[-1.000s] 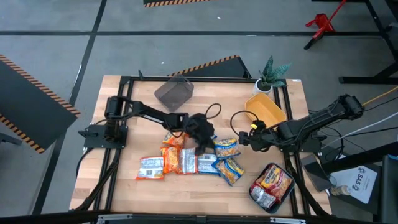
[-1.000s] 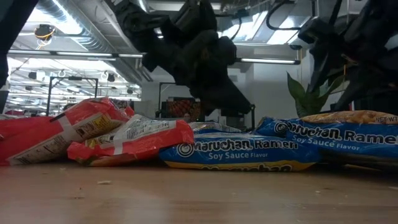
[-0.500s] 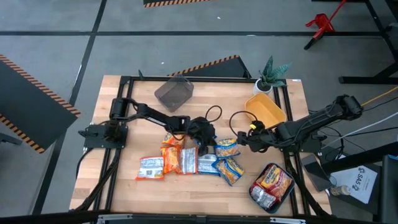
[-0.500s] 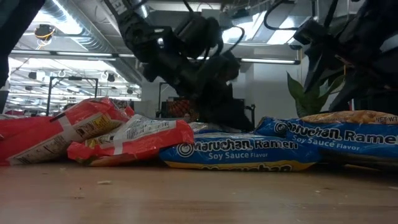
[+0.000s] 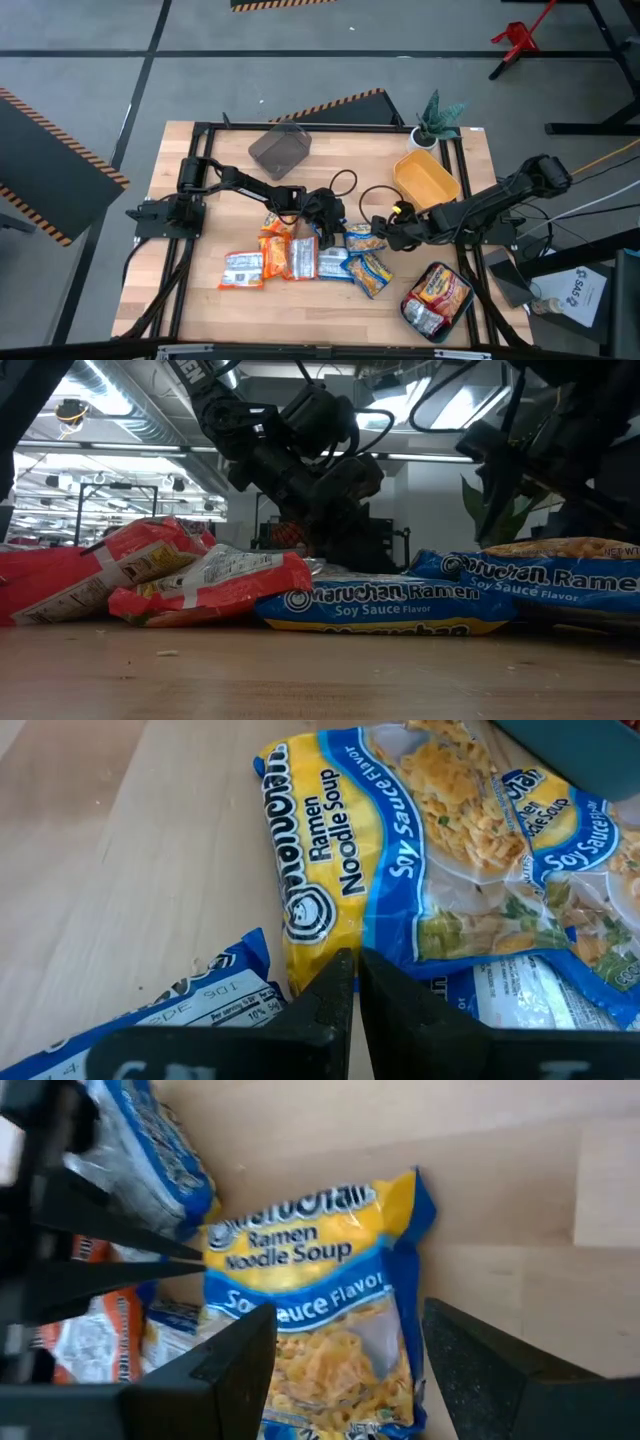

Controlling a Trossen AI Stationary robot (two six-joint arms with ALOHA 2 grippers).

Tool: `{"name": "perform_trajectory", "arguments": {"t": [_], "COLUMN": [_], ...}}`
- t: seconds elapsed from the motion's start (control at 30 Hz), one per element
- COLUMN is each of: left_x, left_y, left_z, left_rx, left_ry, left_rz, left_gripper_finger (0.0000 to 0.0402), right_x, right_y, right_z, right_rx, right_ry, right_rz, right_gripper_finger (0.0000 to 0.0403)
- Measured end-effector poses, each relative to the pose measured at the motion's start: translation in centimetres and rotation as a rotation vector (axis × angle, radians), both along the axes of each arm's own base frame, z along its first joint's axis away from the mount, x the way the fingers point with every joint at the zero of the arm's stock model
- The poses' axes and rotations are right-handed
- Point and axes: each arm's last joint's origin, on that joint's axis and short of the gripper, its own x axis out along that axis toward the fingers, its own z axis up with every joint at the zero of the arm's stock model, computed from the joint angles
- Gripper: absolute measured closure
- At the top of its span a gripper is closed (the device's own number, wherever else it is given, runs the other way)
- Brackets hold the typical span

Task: Sort Maruchan noodles
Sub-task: Put the blue noodle pack into the yellow bin

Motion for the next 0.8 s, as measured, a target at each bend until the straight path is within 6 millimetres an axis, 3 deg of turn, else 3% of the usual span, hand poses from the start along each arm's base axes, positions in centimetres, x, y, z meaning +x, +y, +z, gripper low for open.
{"name": "perform_trajectory", "arguments": {"t": [0.4,0.8], "left_x": [-0.1,-0.1], "left_y": [0.0,0.1], "left_z": [0.0,-0.1], "left_rx": [0.004,0.01], "left_ry": [0.012,0.018], "left_rz": [0.004,0.004], "left_gripper_finger": [0.0388,0.0388], "right_x": [0.7,2.7], "right_y": [0.4,1.1], "right_z": [-1.7,-3.1], "right_rx": [0.065,0.098], "right_ry": [0.05,-0.046], "right_rz": [-0.033,-0.034], "right_gripper_finger": [0.0168,0.0168]}}
